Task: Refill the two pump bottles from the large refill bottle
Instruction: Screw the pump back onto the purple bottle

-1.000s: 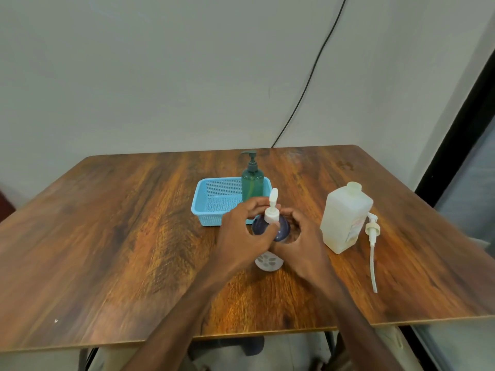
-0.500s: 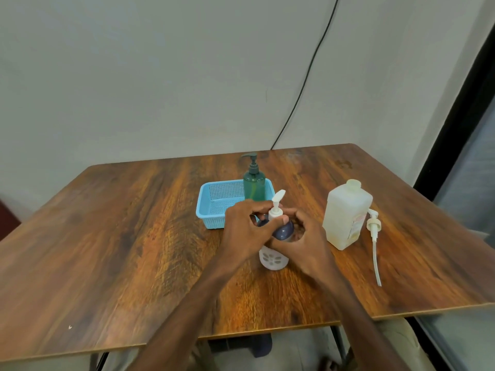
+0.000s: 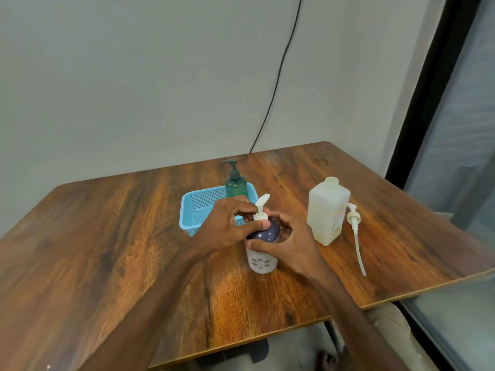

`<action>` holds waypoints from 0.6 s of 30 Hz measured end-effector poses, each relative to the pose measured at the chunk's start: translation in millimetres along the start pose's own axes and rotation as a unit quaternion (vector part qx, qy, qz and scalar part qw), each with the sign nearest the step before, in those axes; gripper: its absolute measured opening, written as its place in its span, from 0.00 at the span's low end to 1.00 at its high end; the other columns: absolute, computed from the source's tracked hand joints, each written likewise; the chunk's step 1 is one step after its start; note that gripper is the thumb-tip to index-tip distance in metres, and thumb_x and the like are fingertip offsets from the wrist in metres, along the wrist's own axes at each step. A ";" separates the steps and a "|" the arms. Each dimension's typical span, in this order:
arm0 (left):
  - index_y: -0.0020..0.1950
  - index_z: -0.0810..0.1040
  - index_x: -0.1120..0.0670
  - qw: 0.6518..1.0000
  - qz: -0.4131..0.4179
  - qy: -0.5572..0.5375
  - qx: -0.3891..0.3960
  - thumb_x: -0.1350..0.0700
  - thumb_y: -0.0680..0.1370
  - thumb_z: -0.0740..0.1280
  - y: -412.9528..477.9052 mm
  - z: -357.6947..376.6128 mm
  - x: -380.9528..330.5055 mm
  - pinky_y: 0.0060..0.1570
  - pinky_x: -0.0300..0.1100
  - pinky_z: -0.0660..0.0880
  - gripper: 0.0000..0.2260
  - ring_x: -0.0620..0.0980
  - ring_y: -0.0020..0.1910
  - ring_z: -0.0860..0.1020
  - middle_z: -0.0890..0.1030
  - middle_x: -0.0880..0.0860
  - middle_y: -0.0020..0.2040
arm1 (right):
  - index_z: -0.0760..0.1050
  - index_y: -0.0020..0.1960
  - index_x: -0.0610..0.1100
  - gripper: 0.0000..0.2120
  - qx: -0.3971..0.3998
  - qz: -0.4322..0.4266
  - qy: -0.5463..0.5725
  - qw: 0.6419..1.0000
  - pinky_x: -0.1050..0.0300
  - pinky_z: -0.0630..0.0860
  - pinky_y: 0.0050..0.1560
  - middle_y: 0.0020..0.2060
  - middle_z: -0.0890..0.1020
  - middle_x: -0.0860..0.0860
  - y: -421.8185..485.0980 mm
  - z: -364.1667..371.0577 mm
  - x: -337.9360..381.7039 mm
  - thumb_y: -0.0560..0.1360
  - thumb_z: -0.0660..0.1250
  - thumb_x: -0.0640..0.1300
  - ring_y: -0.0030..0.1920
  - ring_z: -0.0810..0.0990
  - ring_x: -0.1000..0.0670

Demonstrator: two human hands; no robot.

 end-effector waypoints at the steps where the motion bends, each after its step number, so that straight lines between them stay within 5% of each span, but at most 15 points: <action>1: 0.53 0.90 0.51 1.000 -0.001 -0.010 0.011 0.46 0.77 0.77 1.4 -0.6 0.4 0.49 0.56 0.80 0.11 0.51 0.45 0.83 0.86 0.48 0.44 | 0.77 0.57 0.69 0.29 0.003 -0.002 -0.001 1.000 0.70 0.79 0.48 0.53 0.83 0.68 -0.1 0.4 2.3 0.59 0.83 0.63 0.54 0.82 0.64; 6: 0.56 0.89 0.52 0.999 0.003 -0.020 0.045 0.43 0.75 0.78 3.4 -1.3 4.9 0.51 0.54 0.82 0.16 0.51 0.49 0.85 0.87 0.48 0.48 | 0.72 0.57 0.78 0.26 0.027 -0.004 -0.013 1.000 0.72 0.78 0.47 0.54 0.80 0.74 -3.7 5.4 7.8 0.63 0.79 0.67 0.56 0.81 0.67; 11: 0.55 0.87 0.49 0.999 -0.005 0.029 0.022 0.41 0.75 0.77 -1.2 4.2 14.2 0.48 0.31 0.72 0.15 0.41 0.50 0.81 0.84 0.41 0.50 | 0.66 0.65 0.76 0.34 0.047 0.029 -0.040 0.998 0.71 0.78 0.52 0.57 0.75 0.78 -8.6 9.1 0.5 0.64 0.77 0.70 0.59 0.76 0.70; 13: 0.56 0.86 0.49 0.999 -0.015 0.041 0.014 0.40 0.75 0.77 -1.6 5.5 17.0 0.50 0.31 0.70 0.17 0.39 0.52 0.80 0.83 0.40 0.51 | 0.65 0.70 0.72 0.39 0.064 0.043 -0.049 0.996 0.67 0.79 0.57 0.60 0.75 0.76 -7.4 8.8 -1.3 0.63 0.77 0.71 0.60 0.76 0.70; 16: 0.57 0.85 0.42 1.000 -0.006 0.018 0.017 0.43 0.77 0.76 -3.0 6.7 15.0 0.55 0.38 0.73 0.11 0.41 0.56 0.80 0.84 0.38 0.54 | 0.61 0.71 0.72 0.43 0.109 0.052 -0.069 0.990 0.76 0.74 0.53 0.60 0.71 0.82 -8.0 9.1 -2.1 0.62 0.78 0.69 0.61 0.73 0.74; 18: 0.65 0.83 0.42 0.999 0.017 -0.007 0.035 0.48 0.80 0.74 -9.3 12.5 11.7 0.63 0.41 0.74 0.13 0.43 0.63 0.79 0.83 0.37 0.62 | 0.66 0.72 0.65 0.41 0.119 0.074 -0.086 0.986 0.73 0.76 0.52 0.61 0.76 0.75 -10.1 6.4 -12.5 0.64 0.80 0.64 0.62 0.77 0.67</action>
Point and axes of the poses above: each hand's wrist, its own y-axis towards the middle knuckle, its own z-axis out of the palm, x = y × z, the point moved 6 cm from there along y, towards the middle knuckle
